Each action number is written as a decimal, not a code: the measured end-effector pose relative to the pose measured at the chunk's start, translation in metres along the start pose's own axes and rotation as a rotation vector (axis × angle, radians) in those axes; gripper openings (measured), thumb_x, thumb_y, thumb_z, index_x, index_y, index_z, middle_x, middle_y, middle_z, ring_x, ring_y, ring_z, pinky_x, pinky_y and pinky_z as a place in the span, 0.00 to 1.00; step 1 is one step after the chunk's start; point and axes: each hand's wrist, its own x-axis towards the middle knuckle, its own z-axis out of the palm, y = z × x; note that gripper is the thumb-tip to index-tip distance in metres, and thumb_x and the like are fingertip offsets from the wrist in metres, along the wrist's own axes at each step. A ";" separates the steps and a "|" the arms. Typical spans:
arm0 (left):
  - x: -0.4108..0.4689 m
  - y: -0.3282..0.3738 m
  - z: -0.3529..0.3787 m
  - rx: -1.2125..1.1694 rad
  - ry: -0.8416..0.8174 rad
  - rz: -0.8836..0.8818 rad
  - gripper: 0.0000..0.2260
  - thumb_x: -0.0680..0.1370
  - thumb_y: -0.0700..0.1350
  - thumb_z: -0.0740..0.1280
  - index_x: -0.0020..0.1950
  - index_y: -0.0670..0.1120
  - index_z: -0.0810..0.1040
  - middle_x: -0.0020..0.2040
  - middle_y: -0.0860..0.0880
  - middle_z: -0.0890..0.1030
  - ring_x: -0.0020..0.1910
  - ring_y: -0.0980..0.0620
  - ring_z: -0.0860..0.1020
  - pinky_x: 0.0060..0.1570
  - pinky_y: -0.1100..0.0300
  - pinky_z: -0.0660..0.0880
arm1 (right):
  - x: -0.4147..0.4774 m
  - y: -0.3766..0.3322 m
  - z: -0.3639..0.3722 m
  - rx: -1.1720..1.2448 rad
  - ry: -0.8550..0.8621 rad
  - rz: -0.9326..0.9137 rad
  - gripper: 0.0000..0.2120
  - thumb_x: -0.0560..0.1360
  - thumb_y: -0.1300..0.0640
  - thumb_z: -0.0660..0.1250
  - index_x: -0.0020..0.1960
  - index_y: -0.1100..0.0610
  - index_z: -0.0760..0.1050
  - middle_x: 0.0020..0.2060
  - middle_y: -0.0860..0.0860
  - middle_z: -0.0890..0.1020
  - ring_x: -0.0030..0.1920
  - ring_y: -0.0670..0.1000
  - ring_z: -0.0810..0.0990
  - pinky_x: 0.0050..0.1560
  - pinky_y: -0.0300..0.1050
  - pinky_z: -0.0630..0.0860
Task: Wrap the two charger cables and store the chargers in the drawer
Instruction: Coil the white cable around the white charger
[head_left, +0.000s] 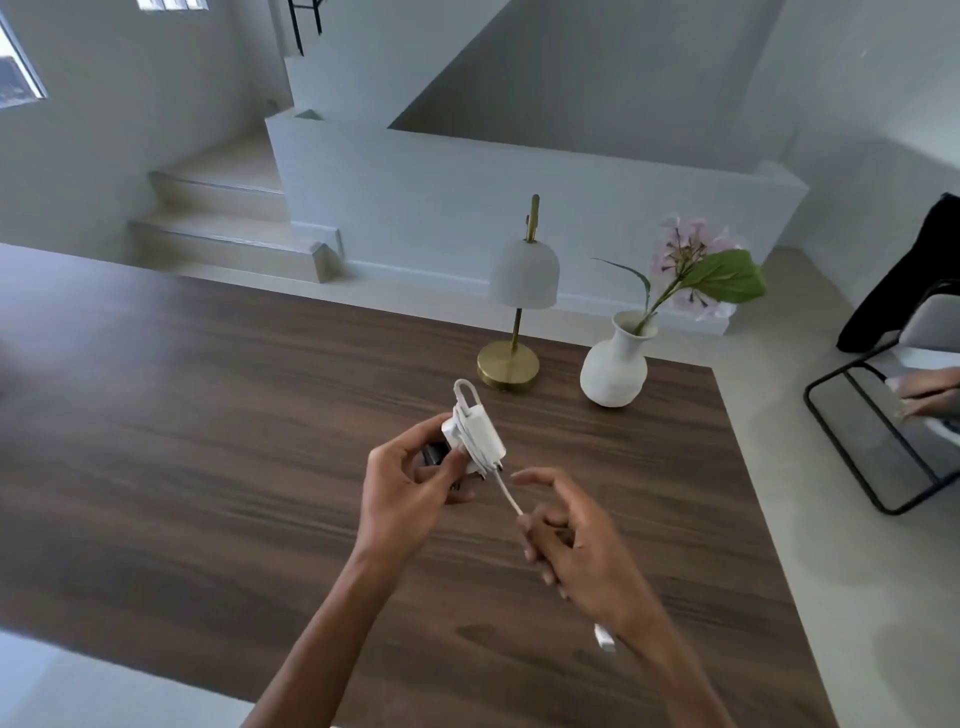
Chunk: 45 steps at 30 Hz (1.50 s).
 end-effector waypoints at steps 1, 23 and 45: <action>0.000 -0.004 0.002 0.020 0.018 -0.001 0.15 0.76 0.37 0.72 0.61 0.48 0.81 0.47 0.52 0.88 0.41 0.47 0.88 0.36 0.60 0.84 | -0.007 0.001 0.003 0.018 -0.008 0.009 0.10 0.81 0.58 0.65 0.59 0.46 0.74 0.31 0.50 0.78 0.28 0.45 0.73 0.25 0.36 0.68; -0.017 -0.119 -0.023 0.883 -0.269 0.572 0.21 0.74 0.37 0.75 0.65 0.49 0.76 0.61 0.54 0.79 0.45 0.51 0.85 0.32 0.52 0.81 | 0.003 0.058 -0.004 0.291 0.274 0.104 0.10 0.78 0.55 0.66 0.42 0.55 0.84 0.37 0.48 0.84 0.41 0.45 0.82 0.35 0.43 0.82; -0.025 -0.141 -0.035 0.570 -0.353 0.226 0.12 0.74 0.56 0.74 0.51 0.49 0.84 0.58 0.55 0.83 0.56 0.60 0.83 0.53 0.59 0.81 | 0.017 0.096 0.013 0.098 0.117 0.409 0.05 0.78 0.61 0.70 0.48 0.56 0.85 0.31 0.51 0.84 0.34 0.45 0.81 0.36 0.40 0.78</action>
